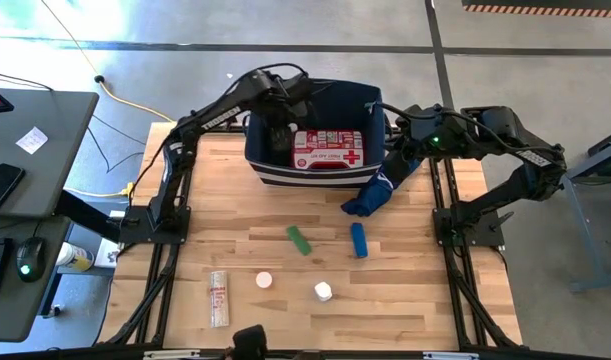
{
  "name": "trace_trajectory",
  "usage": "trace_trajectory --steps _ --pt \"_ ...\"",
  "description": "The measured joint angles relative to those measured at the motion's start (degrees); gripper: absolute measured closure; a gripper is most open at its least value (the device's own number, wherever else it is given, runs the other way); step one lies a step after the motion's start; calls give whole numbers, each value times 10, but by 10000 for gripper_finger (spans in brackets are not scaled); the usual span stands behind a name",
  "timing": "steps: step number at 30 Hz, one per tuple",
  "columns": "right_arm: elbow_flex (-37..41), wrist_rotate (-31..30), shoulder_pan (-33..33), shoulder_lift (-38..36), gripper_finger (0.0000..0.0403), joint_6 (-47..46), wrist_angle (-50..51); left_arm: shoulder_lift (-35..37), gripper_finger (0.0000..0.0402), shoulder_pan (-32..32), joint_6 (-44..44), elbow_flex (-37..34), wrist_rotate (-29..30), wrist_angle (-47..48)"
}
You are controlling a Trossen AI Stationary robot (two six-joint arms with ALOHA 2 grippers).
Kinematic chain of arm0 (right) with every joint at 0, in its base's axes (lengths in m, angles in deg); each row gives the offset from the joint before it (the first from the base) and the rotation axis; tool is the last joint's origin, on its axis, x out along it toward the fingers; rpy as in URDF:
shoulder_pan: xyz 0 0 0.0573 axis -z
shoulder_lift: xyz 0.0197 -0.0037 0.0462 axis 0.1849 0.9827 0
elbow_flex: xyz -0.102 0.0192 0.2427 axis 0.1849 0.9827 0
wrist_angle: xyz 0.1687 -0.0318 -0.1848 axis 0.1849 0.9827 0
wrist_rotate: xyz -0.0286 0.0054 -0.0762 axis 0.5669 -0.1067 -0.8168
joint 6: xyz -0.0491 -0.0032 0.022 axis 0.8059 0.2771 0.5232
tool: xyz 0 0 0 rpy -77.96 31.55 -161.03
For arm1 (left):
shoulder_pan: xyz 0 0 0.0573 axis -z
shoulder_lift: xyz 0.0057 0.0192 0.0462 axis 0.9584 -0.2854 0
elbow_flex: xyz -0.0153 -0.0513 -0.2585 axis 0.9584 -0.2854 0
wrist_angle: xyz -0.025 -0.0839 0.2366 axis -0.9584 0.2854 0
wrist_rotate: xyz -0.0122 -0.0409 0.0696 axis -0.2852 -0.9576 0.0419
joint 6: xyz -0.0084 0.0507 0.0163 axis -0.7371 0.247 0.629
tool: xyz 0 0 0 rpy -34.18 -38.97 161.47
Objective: Pick & place medical supplies in basket/bin
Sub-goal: Put the orange pill bottle into the blue bin
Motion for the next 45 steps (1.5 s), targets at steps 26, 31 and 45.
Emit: trace_trajectory --steps 26,31,45 --pt "0 106 -30 70 345 -23 0 245 302 150 -293 0 -32 0" --pt "0 87 -55 71 345 -39 9 260 322 200 -326 0 -33 0" --pt "0 46 -151 71 345 -87 17 251 366 365 -360 -2 -76 0"
